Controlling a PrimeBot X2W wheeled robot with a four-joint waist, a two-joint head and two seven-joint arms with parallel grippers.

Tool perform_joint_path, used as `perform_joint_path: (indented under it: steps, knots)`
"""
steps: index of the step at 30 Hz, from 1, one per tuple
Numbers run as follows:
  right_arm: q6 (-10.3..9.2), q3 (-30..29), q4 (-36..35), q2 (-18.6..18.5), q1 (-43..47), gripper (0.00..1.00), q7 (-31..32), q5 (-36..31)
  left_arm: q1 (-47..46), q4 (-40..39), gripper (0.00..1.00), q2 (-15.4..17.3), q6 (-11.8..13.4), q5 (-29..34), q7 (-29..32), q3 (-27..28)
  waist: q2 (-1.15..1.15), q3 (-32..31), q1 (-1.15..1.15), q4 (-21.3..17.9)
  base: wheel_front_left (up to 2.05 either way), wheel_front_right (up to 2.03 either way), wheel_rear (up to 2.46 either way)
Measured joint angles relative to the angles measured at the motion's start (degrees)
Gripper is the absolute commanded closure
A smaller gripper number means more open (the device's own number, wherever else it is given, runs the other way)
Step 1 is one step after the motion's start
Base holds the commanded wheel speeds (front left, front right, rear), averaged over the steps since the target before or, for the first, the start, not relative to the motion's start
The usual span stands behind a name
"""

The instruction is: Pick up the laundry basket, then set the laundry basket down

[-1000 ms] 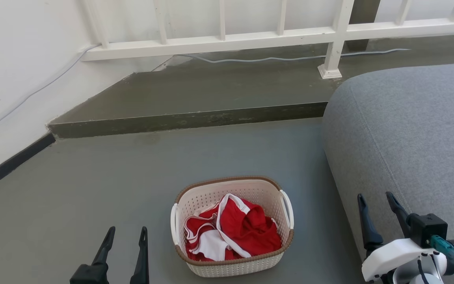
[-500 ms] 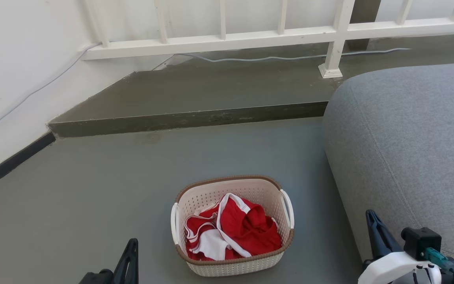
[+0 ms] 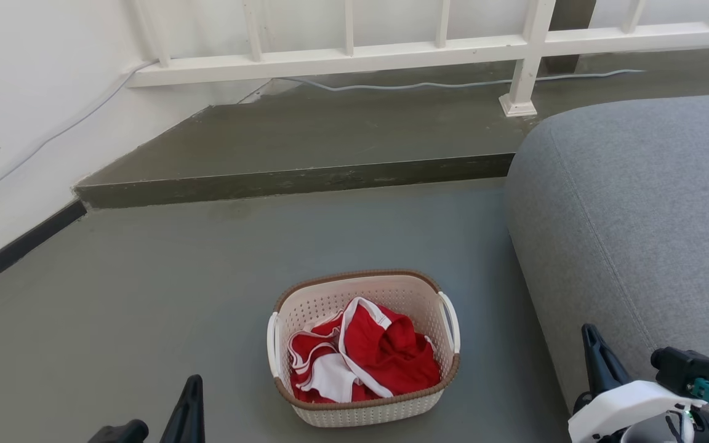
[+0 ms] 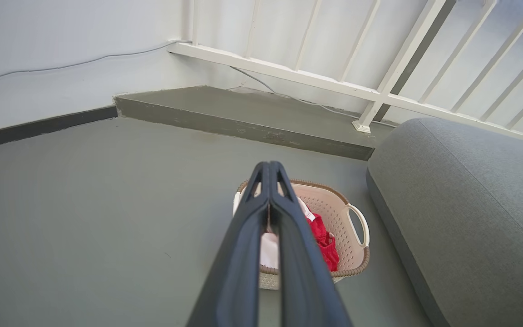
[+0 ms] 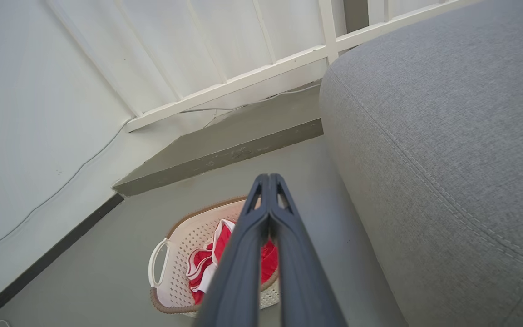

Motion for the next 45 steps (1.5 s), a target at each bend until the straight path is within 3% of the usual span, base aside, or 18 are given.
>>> perform_joint_path:
  steps: [45]
  knots:
    - [5.65, -9.6, 1.0, 2.5, -5.3, 1.0, 8.7, 34.4, -6.5, 4.9, 1.0, 0.1, -5.4, -35.8, 7.9, 8.1, 0.0, 1.7, 0.0, 0.5, 0.0, 0.0, 0.0]
